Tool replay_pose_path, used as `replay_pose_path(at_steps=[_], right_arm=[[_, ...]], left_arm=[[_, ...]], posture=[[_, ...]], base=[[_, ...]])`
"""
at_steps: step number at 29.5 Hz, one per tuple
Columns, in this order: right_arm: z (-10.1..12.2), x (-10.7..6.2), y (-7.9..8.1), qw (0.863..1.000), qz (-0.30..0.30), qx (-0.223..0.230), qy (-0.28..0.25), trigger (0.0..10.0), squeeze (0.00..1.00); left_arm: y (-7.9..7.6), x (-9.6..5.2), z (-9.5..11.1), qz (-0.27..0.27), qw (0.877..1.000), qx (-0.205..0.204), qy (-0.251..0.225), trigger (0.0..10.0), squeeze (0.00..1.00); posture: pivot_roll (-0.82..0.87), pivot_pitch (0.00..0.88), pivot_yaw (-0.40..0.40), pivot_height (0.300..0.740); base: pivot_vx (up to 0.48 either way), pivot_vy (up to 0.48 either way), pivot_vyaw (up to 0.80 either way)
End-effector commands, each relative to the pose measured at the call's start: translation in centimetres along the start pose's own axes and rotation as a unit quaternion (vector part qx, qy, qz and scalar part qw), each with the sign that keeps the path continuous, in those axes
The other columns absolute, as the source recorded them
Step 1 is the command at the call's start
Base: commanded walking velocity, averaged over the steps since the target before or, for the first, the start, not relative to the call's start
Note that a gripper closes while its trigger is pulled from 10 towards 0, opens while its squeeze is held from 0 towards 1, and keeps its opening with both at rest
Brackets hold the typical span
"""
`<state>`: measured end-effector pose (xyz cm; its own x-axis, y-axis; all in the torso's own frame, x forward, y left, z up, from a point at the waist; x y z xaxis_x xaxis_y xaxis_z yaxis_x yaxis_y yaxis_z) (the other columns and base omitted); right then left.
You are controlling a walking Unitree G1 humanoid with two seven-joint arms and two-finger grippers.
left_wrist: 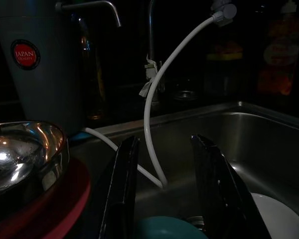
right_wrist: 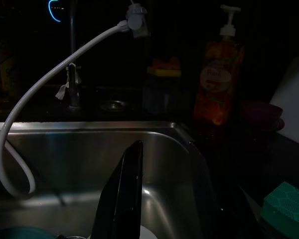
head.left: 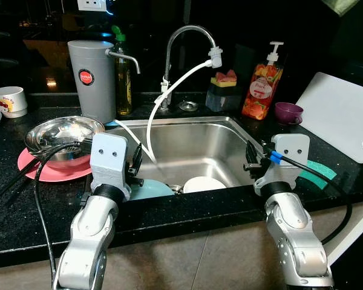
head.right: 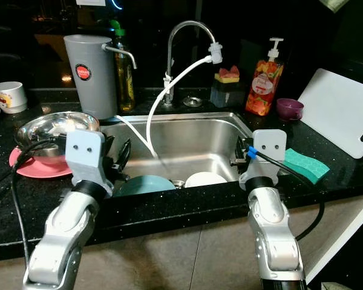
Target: Kitchen organization
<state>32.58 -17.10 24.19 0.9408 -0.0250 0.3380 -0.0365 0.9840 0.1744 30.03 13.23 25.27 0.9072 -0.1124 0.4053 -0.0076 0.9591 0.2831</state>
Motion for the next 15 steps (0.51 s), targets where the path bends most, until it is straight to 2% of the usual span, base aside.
replay_pose_path(at_steps=[1,11,15], right_arm=[[0.0,0.0,-0.2,1.0,-0.003,-0.005,0.005,10.0,0.0],[-0.2,-0.1,-0.5,1.0,-0.003,-0.01,0.013,10.0,0.0],[-1.1,-0.5,-0.3,1.0,0.001,-0.011,0.027,10.0,0.0]], left_arm=[[-0.2,-0.1,-0.4,-0.003,1.0,-0.006,0.008,10.0,0.0],[-0.2,0.0,-0.5,0.002,1.0,-0.007,0.008,10.0,0.0],[-0.3,-0.1,-0.9,0.002,1.0,-0.009,0.013,10.0,0.0]], posture=[[0.1,0.071,-0.087,0.74],[0.08,0.065,-0.106,0.74],[0.06,0.057,-0.097,0.74]], base=[[0.0,0.0,0.0],[0.0,0.0,0.0],[0.0,0.0,0.0]])
Point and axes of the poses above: a point about 5 cm out from each wrist's last joint towards the gripper, its own x axis pointing out of the wrist towards the gripper, its own z axis along the axis of the wrist's last joint, y = z × x, the point moved 1 cm from there along x, pointing out of the wrist towards the gripper, and after that the axes turned 12 degrees about x, right-handed, at the moved point
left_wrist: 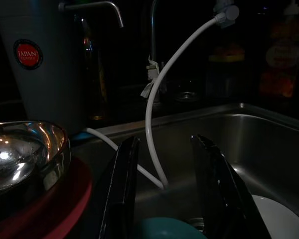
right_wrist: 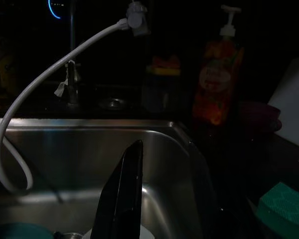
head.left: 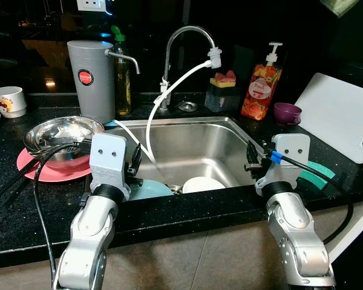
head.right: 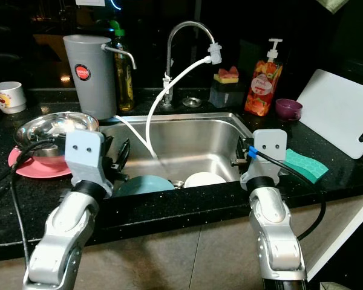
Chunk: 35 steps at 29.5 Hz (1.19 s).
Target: Kitchen organization
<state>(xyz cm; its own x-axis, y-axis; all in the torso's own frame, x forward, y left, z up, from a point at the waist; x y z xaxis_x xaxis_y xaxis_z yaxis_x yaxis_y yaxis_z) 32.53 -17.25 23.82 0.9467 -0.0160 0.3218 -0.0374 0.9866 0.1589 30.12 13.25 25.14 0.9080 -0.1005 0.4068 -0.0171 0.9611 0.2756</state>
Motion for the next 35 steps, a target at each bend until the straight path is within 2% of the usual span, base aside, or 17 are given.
replay_pose_path(at_steps=[1,9,11,12,13,14,17,20,25,35], right_arm=[[-1.0,-0.5,-0.1,1.0,-0.003,-0.003,0.021,10.0,0.0],[-2.8,-1.5,-0.3,0.999,-0.011,0.007,0.042,10.0,0.0],[-3.1,-1.6,-0.4,0.999,-0.012,0.01,0.044,10.0,0.0],[-3.3,-1.8,-0.4,0.999,-0.013,0.014,0.044,10.0,0.0],[-3.8,-2.1,-0.5,0.999,-0.013,0.018,0.044,10.0,0.0],[-3.9,-2.2,-0.6,0.999,-0.013,0.019,0.044,10.0,0.0],[-4.2,-2.4,-0.6,0.999,-0.014,0.02,0.045,10.0,0.0],[-4.4,-2.7,-0.4,0.999,-0.012,0.022,0.045,10.0,0.0],[-4.3,-3.3,-0.4,0.999,-0.004,0.019,0.045,10.0,0.0],[-4.1,-4.1,-0.6,0.998,0.022,0.016,0.056,10.0,0.0]], left_arm=[[-0.2,-0.1,-0.8,-0.003,1.0,-0.007,0.014,10.0,0.0],[0.2,-1.0,-2.7,0.0,0.999,0.006,0.04,10.0,0.0],[0.4,-1.6,-3.2,0.0,0.999,0.02,0.043,10.0,0.0],[0.5,-2.0,-3.4,-0.001,0.998,0.037,0.042,10.0,0.0],[0.4,-3.1,-3.5,-0.018,0.996,0.078,0.026,10.0,0.0],[0.3,-3.5,-3.6,-0.027,0.996,0.082,0.025,10.0,0.0],[0.3,-4.1,-4.1,-0.025,0.996,0.075,0.036,10.0,0.0],[1.1,-4.9,-4.8,0.001,0.997,0.054,0.059,10.0,0.0],[2.1,-5.8,-4.3,0.007,0.997,0.062,0.052,10.0,0.0],[2.0,-5.5,-3.5,-0.013,0.996,0.077,0.029,10.0,0.0]], posture=[[0.06,0.057,-0.097,0.74],[0.06,0.035,-0.079,0.74],[0.07,0.033,-0.076,0.74],[0.07,0.033,-0.076,0.74],[0.08,0.024,-0.071,0.74],[0.08,0.024,-0.071,0.74],[0.08,0.021,-0.069,0.74],[0.08,0.019,-0.067,0.74],[0.1,0.025,-0.069,0.74],[0.1,0.026,-0.07,0.74]], base=[[0.0,0.0,0.0],[0.0,0.0,0.0],[0.0,0.0,0.0],[0.0,0.0,0.0],[0.0,0.0,0.0],[0.0,0.0,0.0],[0.0,0.0,0.0],[0.0,0.0,0.0],[0.0,0.0,0.0],[0.0,0.0,0.0]])
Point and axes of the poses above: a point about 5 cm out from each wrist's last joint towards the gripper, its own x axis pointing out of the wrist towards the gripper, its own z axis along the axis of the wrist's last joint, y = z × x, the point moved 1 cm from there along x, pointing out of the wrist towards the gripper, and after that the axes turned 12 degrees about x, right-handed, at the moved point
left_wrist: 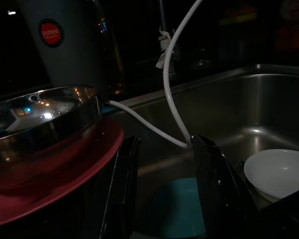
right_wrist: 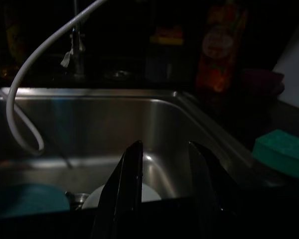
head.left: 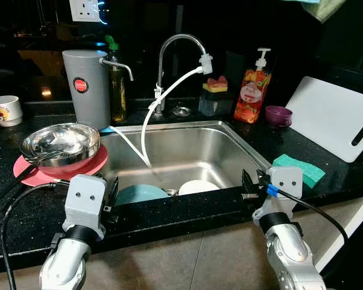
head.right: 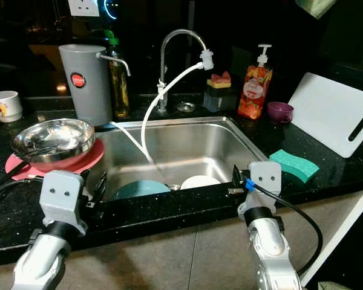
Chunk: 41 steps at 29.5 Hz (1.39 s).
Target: Kitchen organization
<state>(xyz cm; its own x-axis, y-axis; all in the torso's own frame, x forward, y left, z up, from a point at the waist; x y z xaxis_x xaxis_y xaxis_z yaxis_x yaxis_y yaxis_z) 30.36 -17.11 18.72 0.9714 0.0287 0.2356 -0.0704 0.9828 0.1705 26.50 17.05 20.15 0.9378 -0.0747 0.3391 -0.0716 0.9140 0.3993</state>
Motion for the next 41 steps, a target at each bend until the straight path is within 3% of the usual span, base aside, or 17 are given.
replay_pose_path(at_steps=[1,6,12,14,15,17,20,41], right_arm=[[-0.1,-0.7,0.1,1.0,0.017,0.004,0.014,10.0,0.0],[-0.3,-2.0,0.0,0.999,0.035,0.007,0.038,10.0,0.0],[-1.3,-5.2,-0.8,0.995,0.027,0.023,0.096,10.0,0.0],[-1.6,-4.9,-0.6,0.995,0.019,0.023,0.092,10.0,0.0],[-1.1,-3.6,-0.7,0.997,-0.014,0.036,0.066,10.0,0.0],[-0.7,-3.0,-0.9,0.997,-0.034,0.047,0.053,10.0,0.0],[0.6,-1.9,-1.7,0.998,-0.048,0.037,0.024,10.0,0.0],[0.7,-1.4,-0.4,0.999,-0.003,0.02,0.041,10.0,0.0]], left_arm=[[-0.6,0.2,0.5,-0.019,1.0,0.007,-0.014,10.0,0.0],[-1.1,0.1,0.5,-0.034,0.999,0.009,-0.014,10.0,0.0],[-0.9,0.4,0.3,-0.034,0.999,0.012,-0.011,10.0,0.0],[-1.1,0.6,0.2,-0.036,0.999,0.012,-0.013,10.0,0.0],[-1.2,0.9,0.2,-0.036,0.999,0.012,-0.017,10.0,0.0],[-1.2,1.0,0.3,-0.035,0.999,0.01,-0.019,10.0,0.0],[-1.1,1.3,0.6,-0.036,0.999,0.011,-0.026,10.0,0.0],[-1.1,1.5,0.5,-0.022,1.0,0.003,-0.019,10.0,0.0]], posture=[[0.1,0.026,-0.07,0.74],[0.1,0.018,-0.044,0.74],[0.09,0.006,-0.034,0.74],[0.08,0.0,-0.036,0.74],[0.08,0.0,-0.036,0.74],[0.08,0.0,-0.036,0.74],[0.08,0.0,-0.037,0.74],[0.07,0.037,-0.072,0.74]], base=[[0.0,0.0,0.0],[0.0,0.0,0.0],[0.0,0.0,0.0],[0.0,0.0,0.0],[0.0,0.0,0.0],[0.0,0.0,0.0],[0.0,0.0,0.0],[0.0,0.0,0.0]])
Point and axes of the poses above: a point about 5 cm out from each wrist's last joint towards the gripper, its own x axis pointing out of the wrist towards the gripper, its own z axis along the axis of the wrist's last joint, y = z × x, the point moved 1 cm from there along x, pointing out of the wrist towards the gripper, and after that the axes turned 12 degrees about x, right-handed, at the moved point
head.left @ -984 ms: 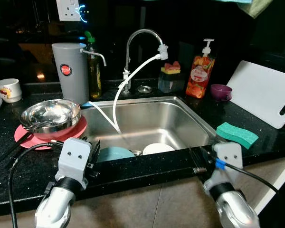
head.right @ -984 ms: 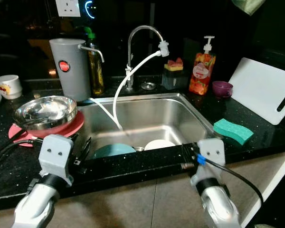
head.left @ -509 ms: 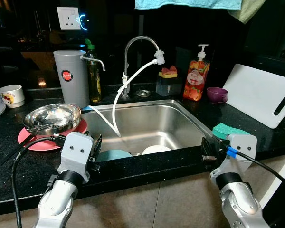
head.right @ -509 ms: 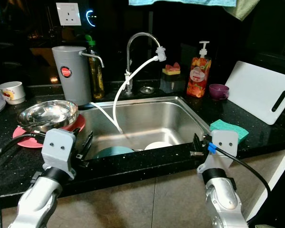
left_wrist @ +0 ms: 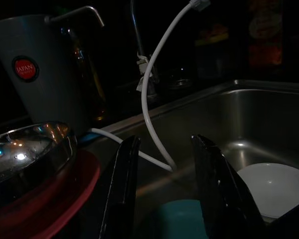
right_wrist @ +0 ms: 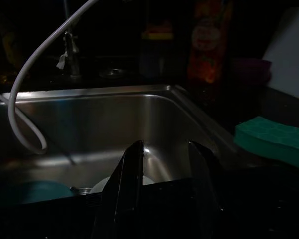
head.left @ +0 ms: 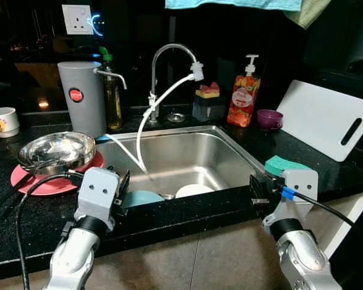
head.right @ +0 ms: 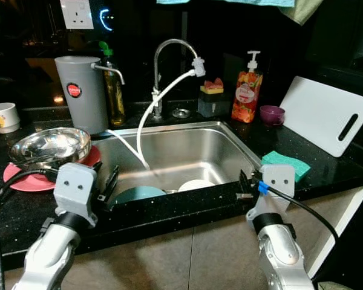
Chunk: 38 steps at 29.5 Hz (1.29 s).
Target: Kitchen organization
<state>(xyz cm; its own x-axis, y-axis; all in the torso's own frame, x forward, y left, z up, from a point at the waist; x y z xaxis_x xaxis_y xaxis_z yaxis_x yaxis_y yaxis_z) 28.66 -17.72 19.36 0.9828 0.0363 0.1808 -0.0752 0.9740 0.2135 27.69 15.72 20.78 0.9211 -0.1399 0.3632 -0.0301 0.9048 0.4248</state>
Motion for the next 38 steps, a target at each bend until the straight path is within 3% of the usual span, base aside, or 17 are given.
replay_pose_path(at_steps=[1,10,20,30,38], right_arm=[[-0.5,0.1,0.0,1.0,0.002,-0.005,0.013,10.0,0.0],[-0.2,0.2,0.1,1.0,0.009,-0.018,0.013,10.0,0.0],[-0.1,0.6,0.2,1.0,0.01,-0.016,0.01,10.0,0.0],[0.2,0.9,0.5,1.0,0.009,-0.013,0.002,10.0,0.0],[0.3,0.3,0.0,1.0,-0.006,-0.013,0.0,10.0,0.0]], left_arm=[[0.0,0.2,-0.1,0.003,1.0,-0.002,0.007,10.0,0.0],[0.8,0.9,-0.3,0.013,1.0,0.002,0.009,10.0,0.0],[1.0,0.6,-0.2,0.02,1.0,0.001,0.012,10.0,0.0],[0.3,0.4,0.6,-0.003,1.0,-0.004,0.001,10.0,0.0],[-1.2,0.3,1.0,-0.054,0.998,-0.019,-0.01,10.0,0.0]], posture=[[0.06,0.043,-0.07,0.74],[0.06,0.051,-0.075,0.74],[0.08,0.059,-0.094,0.74],[0.12,0.077,-0.078,0.74],[0.1,0.084,-0.063,0.74]], base=[[0.0,0.0,0.0],[0.0,0.0,0.0],[0.0,0.0,0.0],[0.0,0.0,0.0],[0.0,0.0,0.0]])
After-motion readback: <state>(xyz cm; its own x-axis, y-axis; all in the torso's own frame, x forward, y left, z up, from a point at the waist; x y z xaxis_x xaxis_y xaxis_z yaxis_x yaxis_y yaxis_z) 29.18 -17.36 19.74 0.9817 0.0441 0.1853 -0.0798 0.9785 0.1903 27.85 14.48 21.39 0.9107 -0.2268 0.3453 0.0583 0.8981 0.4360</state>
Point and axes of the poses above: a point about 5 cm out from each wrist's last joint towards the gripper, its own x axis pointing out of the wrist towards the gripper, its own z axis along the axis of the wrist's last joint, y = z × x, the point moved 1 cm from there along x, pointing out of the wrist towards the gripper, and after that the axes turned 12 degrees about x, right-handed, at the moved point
